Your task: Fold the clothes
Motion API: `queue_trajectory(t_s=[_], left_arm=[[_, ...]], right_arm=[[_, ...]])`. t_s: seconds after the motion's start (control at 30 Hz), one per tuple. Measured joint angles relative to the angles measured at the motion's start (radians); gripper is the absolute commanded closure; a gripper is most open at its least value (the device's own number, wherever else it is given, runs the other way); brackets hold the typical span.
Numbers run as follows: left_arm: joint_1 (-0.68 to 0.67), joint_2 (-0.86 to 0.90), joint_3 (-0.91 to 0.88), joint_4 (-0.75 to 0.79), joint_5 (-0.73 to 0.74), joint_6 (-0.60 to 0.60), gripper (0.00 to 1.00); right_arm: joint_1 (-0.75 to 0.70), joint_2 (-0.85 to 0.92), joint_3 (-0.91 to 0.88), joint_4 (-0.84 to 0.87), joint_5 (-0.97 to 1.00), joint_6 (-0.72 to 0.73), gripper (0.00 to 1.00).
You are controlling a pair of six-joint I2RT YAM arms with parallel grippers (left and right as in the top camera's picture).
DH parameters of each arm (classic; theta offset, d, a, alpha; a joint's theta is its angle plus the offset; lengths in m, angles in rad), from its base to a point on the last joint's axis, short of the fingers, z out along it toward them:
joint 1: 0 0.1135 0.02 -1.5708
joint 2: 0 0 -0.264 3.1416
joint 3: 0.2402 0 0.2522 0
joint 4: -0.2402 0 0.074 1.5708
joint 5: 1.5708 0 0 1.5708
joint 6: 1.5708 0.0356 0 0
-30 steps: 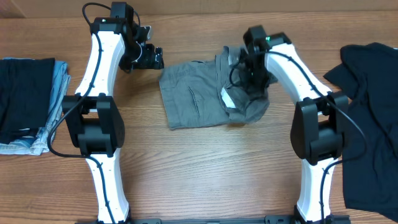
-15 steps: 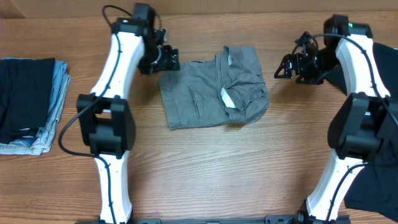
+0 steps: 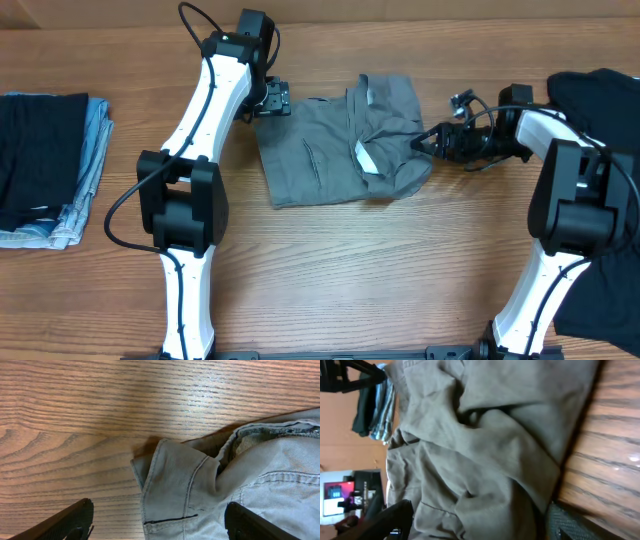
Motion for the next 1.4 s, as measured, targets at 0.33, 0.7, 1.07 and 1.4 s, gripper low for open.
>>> queue_trajectory(t_s=[0.33,0.7,1.07,1.4], left_arm=[[0.0,0.0,-0.002,0.0,0.0,0.0,0.14],[0.0,0.002,0.056,-0.019,0.046,0.031,0.16],[0.0,0.002,0.315,-0.134,0.061,0.039,0.13],[0.051,0.002,0.315,-0.125,0.061,0.039,0.13]], right_arm=[[0.071,0.002,-0.014,0.13,-0.134,0.002,0.69],[0.053,0.006,0.164,-0.074,-0.019,0.03,0.96],[0.049,-0.017,0.588,-0.535,0.472,-0.071,0.96],[0.337,-0.032,0.631,-0.602,0.851,-0.101,0.96]])
